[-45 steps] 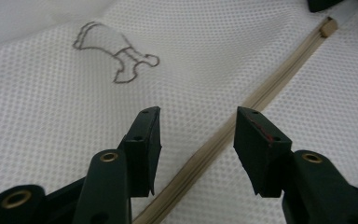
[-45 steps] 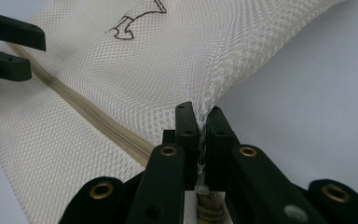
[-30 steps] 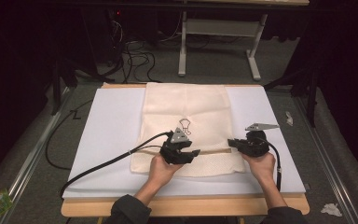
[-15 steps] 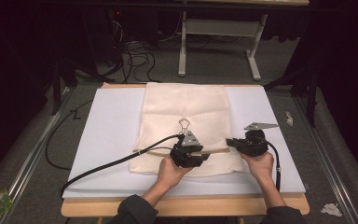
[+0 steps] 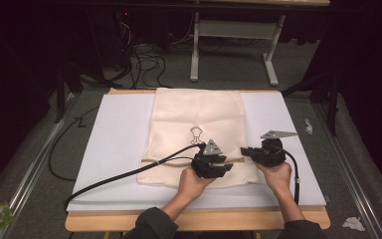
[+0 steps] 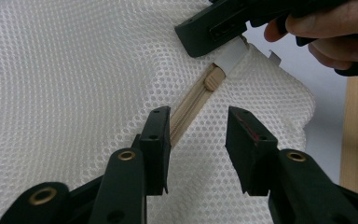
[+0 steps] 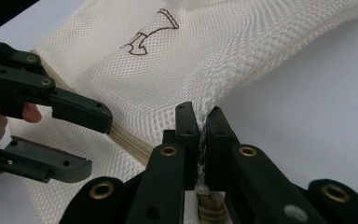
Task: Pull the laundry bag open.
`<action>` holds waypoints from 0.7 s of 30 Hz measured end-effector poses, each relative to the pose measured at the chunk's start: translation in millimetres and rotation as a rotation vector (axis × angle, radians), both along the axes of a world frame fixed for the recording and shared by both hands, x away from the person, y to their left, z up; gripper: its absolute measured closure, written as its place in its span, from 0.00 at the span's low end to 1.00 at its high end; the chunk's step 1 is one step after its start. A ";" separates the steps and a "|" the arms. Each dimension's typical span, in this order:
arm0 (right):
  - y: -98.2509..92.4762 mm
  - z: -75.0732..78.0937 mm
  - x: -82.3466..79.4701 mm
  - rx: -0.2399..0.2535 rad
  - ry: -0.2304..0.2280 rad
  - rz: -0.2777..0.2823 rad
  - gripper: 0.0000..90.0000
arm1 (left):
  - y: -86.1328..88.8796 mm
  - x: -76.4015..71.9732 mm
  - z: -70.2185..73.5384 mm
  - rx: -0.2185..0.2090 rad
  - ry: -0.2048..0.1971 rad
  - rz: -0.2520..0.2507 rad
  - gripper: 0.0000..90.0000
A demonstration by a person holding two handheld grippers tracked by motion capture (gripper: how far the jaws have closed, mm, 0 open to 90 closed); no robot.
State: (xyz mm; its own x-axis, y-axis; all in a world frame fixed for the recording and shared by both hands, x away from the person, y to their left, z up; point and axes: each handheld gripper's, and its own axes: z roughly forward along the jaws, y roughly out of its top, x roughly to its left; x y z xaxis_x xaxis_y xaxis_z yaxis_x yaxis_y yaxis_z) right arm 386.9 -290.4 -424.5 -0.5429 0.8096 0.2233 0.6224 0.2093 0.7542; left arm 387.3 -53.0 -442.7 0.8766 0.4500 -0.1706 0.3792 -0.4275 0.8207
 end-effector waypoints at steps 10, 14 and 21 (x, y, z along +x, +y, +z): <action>3.4 -0.2 -0.2 0.005 -0.003 0.013 0.97 | -13.2 0.6 -3.6 0.012 0.013 -0.032 0.73; 3.8 -0.5 -0.3 0.008 -0.001 0.013 0.98 | -13.9 3.6 -4.6 0.004 0.028 -0.025 0.74; 6.0 -2.7 -0.2 0.017 0.002 0.021 0.98 | -21.2 5.7 -6.0 0.006 0.031 -0.031 0.78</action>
